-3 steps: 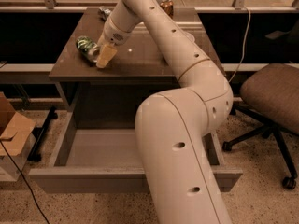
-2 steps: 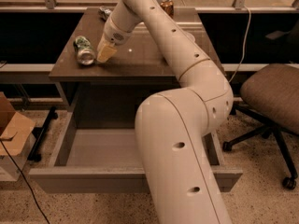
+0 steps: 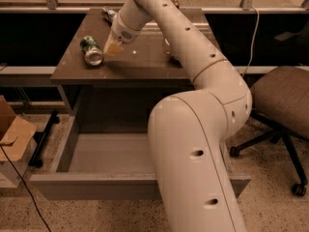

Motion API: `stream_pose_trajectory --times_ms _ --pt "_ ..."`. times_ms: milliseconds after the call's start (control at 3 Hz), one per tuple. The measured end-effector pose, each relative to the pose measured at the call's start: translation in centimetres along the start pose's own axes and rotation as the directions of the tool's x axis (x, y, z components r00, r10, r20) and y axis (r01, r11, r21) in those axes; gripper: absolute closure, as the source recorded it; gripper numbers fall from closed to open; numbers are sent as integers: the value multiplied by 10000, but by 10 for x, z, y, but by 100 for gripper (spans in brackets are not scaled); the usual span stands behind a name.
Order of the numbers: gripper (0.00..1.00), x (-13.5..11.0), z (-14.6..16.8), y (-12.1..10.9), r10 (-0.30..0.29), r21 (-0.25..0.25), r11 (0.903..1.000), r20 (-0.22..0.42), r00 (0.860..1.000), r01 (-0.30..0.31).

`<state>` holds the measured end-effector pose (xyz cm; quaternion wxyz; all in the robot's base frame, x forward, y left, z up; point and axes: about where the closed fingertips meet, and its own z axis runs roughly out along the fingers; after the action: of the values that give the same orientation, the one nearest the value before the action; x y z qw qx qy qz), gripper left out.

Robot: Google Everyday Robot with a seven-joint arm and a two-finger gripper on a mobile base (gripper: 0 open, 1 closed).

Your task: Place green can into top drawer

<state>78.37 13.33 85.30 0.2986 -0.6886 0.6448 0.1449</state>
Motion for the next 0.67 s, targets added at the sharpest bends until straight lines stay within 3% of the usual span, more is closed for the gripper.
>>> stream_pose_trajectory --times_ms 667 --pt "34 1 6 2 22 -77 10000 -140 9999 -23"
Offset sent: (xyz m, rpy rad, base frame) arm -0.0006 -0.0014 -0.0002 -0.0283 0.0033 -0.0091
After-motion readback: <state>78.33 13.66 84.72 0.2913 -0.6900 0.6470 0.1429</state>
